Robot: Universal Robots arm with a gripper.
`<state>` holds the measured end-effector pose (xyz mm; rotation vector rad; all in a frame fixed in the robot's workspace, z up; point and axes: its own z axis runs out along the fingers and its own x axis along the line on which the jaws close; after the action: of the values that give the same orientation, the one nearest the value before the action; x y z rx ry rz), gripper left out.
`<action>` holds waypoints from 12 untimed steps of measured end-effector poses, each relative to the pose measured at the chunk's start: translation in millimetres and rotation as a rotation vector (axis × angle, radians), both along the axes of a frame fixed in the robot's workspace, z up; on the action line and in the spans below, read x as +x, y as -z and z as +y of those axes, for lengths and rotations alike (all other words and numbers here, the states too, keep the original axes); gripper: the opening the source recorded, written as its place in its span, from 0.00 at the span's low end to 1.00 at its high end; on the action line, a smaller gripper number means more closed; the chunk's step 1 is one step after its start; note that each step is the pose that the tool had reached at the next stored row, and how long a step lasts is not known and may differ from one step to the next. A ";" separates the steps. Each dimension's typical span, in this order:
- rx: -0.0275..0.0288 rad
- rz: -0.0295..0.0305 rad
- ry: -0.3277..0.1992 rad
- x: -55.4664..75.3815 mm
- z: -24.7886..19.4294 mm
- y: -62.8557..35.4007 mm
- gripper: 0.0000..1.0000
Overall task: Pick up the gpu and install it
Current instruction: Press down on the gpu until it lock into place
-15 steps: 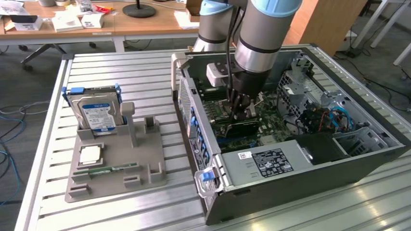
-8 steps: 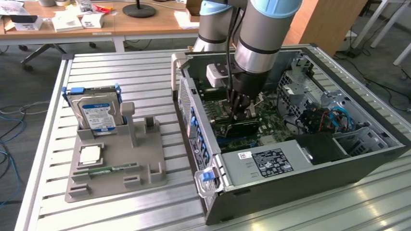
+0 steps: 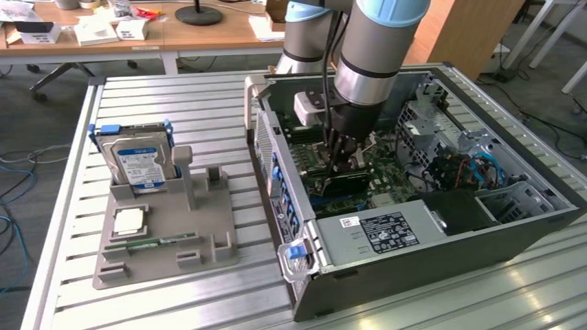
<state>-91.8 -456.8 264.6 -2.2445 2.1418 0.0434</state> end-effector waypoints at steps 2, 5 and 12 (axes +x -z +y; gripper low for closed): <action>-0.0003 0.0002 0.000 -0.5 0.0 0.4 0.11; 0.0002 0.0000 0.000 -0.8 0.0 1.0 0.11; -0.0008 0.0005 0.000 -2.1 -0.2 2.9 0.11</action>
<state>-93.8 -457.0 261.7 -2.2456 2.1420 0.0431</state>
